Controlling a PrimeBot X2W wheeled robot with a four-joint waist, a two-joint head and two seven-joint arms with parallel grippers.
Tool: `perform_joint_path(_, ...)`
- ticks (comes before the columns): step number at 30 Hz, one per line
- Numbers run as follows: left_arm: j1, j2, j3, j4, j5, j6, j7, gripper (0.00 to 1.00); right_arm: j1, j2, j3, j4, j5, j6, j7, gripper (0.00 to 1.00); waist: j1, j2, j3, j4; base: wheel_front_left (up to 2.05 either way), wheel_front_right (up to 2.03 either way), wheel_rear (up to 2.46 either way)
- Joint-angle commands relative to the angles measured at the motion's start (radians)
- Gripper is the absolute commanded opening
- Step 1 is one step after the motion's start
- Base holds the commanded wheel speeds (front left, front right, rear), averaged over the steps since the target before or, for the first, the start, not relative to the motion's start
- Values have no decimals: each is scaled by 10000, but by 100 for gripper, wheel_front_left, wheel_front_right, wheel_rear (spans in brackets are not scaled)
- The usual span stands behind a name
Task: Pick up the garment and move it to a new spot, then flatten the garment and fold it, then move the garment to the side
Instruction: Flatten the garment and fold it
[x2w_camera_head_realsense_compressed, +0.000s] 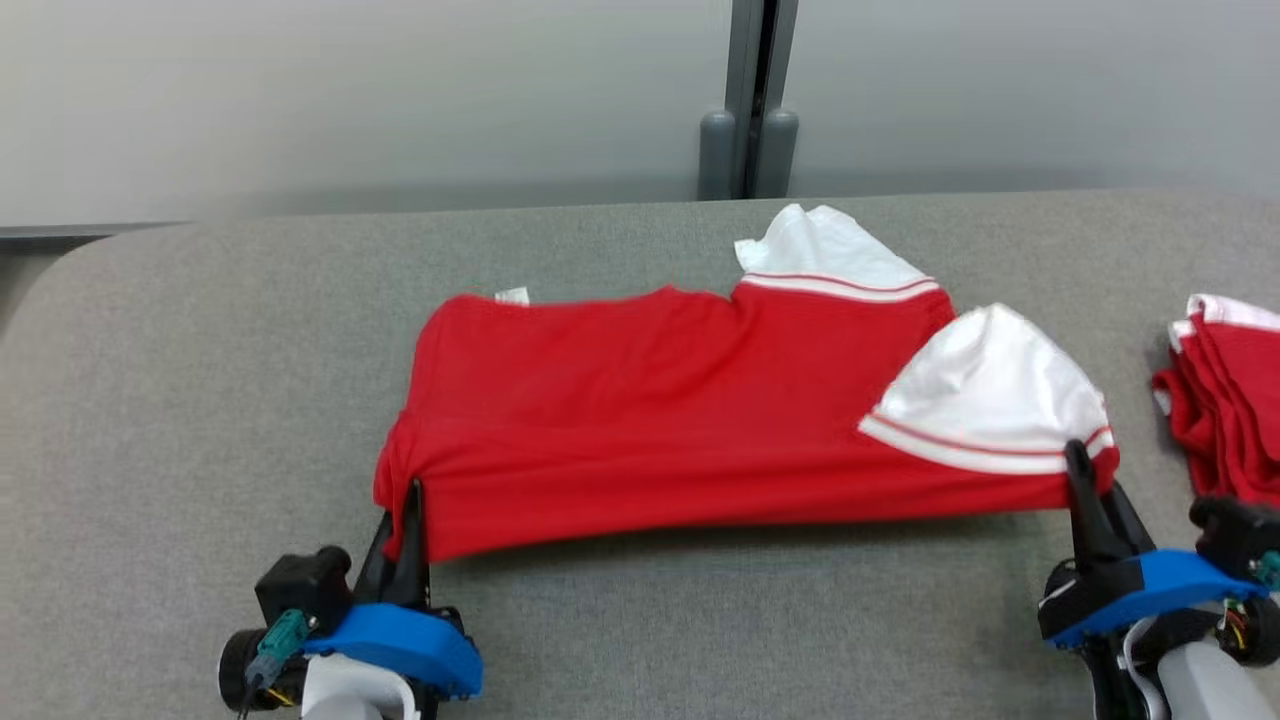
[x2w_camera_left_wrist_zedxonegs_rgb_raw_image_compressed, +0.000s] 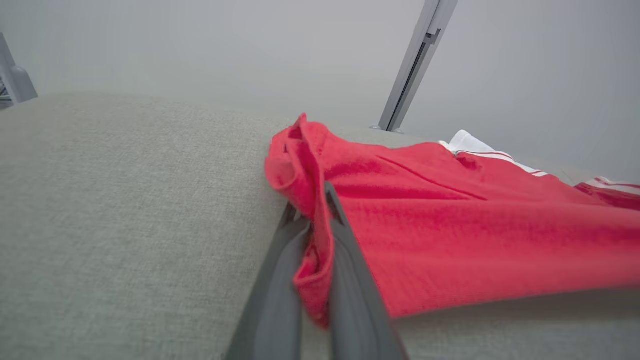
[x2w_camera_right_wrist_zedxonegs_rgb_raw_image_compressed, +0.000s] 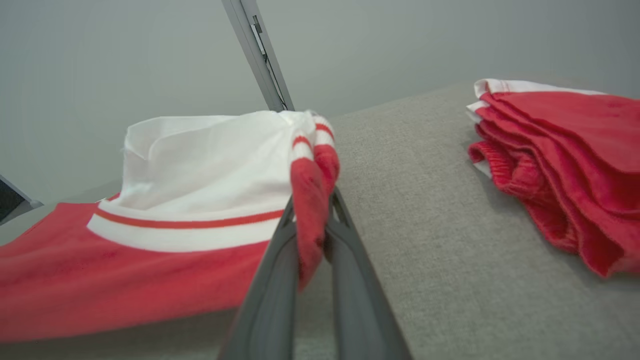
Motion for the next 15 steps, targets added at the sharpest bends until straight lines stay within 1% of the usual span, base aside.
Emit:
perform_joint_path(1,275,63,26,30,-48,51,-22,0,348,-46,-124,-15,146,-19,0,0,-2,0,-322,-153,0,0,0)
perform_joint_path(6,1249,80,-195,594,-470,114,-22,0,1473,14,-197,70,241,-20,0,0,-2,0,-938,-174,0,0,0)
perform_joint_path(11,1875,80,-622,1186,-912,323,-22,0,2248,155,-101,435,239,-19,-6,0,-2,0,-1027,-200,0,0,0)
perform_joint_path(12,1955,78,-701,1286,-1016,378,-22,0,2308,180,-105,532,230,-19,-12,12,-2,0,-1004,-197,0,0,0)
perform_joint_path(13,1960,81,-736,1357,-1082,424,-22,18,2312,182,-76,621,167,-19,-12,70,-2,0,-975,-191,0,0,0)
perform_joint_path(14,1930,80,-789,1427,-1143,479,-22,99,2266,203,-82,661,161,-19,-14,100,-2,0,-938,-181,0,0,0)
perform_joint_path(15,1901,74,-873,1588,-1276,486,-21,100,2209,190,-106,703,109,-17,-14,100,-2,0,-910,-173,0,0,0)
